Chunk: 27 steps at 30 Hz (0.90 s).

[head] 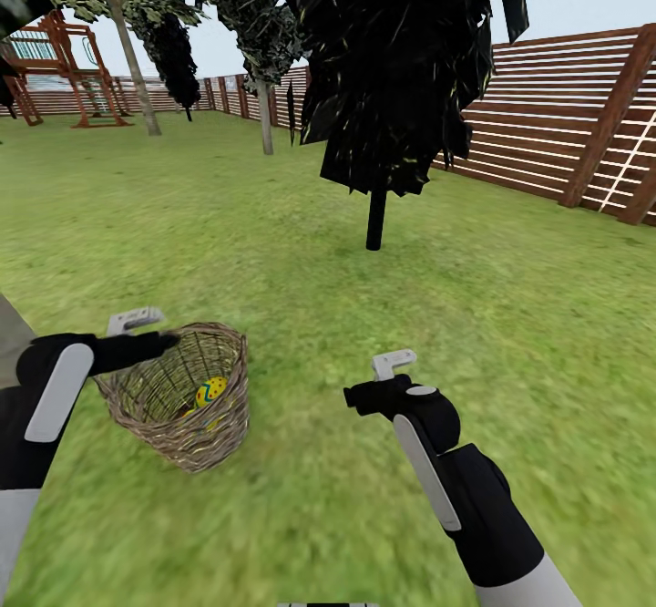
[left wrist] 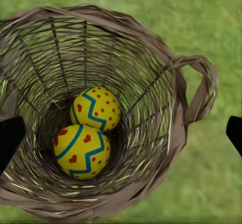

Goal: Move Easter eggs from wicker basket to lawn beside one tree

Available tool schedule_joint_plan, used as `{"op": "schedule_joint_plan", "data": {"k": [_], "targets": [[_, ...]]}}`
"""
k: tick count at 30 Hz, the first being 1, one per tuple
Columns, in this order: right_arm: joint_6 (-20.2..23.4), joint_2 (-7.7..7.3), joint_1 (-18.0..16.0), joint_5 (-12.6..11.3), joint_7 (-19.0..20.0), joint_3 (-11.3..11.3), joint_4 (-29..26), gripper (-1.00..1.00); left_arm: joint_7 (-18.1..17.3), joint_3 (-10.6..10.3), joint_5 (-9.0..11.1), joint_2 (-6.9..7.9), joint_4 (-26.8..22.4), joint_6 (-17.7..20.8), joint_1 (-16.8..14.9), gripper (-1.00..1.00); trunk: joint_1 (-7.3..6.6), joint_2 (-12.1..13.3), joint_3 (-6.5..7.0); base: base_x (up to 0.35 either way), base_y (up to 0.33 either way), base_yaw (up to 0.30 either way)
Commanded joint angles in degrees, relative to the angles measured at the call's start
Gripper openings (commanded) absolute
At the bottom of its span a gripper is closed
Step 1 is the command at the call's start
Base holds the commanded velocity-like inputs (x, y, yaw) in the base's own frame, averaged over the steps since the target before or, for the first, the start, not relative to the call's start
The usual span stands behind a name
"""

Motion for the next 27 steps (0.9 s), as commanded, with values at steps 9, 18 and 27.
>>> {"op": "schedule_joint_plan", "data": {"k": [9,18,27], "targets": [[0.17,0.00,-0.08,-0.55,-0.57,0.04,-0.02,1.00,0.48,-0.56,0.58,0.10,14.92,0.18,-7.70,1.00,-0.01,-0.02,-0.05,0.000,0.000,0.000],[0.17,0.09,-0.13,-0.37,-0.83,-0.02,0.04,1.00,0.47,-5.84,0.61,0.06,28.10,0.18,-15.75,1.00,-0.01,-0.02,-0.05,0.000,0.000,0.000],[0.17,0.16,-0.13,-0.32,-0.94,-0.10,0.05,1.00,-0.49,-11.64,0.97,-0.21,45.75,0.18,-23.76,1.00,-0.01,-0.02,-0.05,0.000,0.000,0.000]]}}
